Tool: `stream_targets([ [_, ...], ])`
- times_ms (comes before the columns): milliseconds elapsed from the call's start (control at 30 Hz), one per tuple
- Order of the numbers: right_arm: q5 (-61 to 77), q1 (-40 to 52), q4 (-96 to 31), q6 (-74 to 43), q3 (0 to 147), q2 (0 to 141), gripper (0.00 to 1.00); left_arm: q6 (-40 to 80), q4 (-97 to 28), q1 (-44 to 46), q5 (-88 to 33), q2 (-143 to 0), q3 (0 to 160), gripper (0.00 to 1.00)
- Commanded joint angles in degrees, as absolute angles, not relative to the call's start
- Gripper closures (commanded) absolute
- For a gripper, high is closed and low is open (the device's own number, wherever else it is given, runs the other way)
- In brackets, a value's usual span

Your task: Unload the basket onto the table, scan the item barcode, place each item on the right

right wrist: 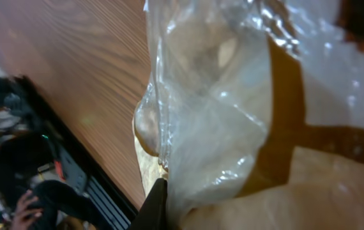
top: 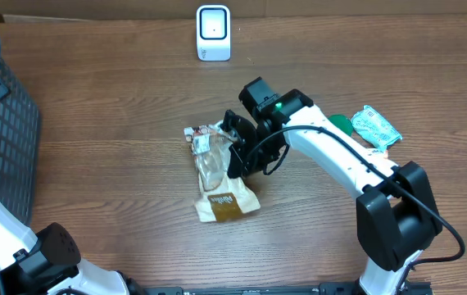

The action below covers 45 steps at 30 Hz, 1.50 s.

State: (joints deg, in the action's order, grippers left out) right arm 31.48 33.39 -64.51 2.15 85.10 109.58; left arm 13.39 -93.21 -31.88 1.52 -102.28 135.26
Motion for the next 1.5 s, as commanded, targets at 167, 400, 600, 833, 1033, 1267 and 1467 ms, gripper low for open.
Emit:
stream_targets([
  [167, 16.58, 32.80, -74.11, -1.63, 86.41, 107.37, 0.96, 13.93, -93.01, -31.75, 1.48, -102.00, 135.02, 0.01],
  [400, -1.89, 32.49, -84.68, -16.36, 91.11, 107.37, 0.96, 13.93, -93.01, -31.75, 1.48, -102.00, 135.02, 0.00],
  [600, -15.07, 32.56, -95.11, -25.69, 97.76, 107.37, 0.96, 13.96, -93.01, -31.75, 1.48, -102.00, 135.02, 0.01],
  [833, -18.04, 32.84, -97.10, -25.26, 97.49, 107.72, 0.96, 13.96, -93.01, -31.75, 1.48, -102.00, 135.02, 0.00],
  [1033, -18.44, 34.30, -97.10, -25.08, 97.47, 110.63, 0.96, 13.93, -93.01, -31.75, 1.48, -102.00, 135.02, 0.00],
  [1267, -18.28, 37.15, -95.68, -25.36, 97.47, 116.25, 0.96, 13.96, -93.01, -31.75, 1.48, -102.00, 135.02, 0.00],
  [1467, -11.88, 38.26, -90.54, -25.26, 97.47, 117.95, 0.83, 13.96, -93.01, -31.75, 1.48, -102.00, 135.02, 0.00],
])
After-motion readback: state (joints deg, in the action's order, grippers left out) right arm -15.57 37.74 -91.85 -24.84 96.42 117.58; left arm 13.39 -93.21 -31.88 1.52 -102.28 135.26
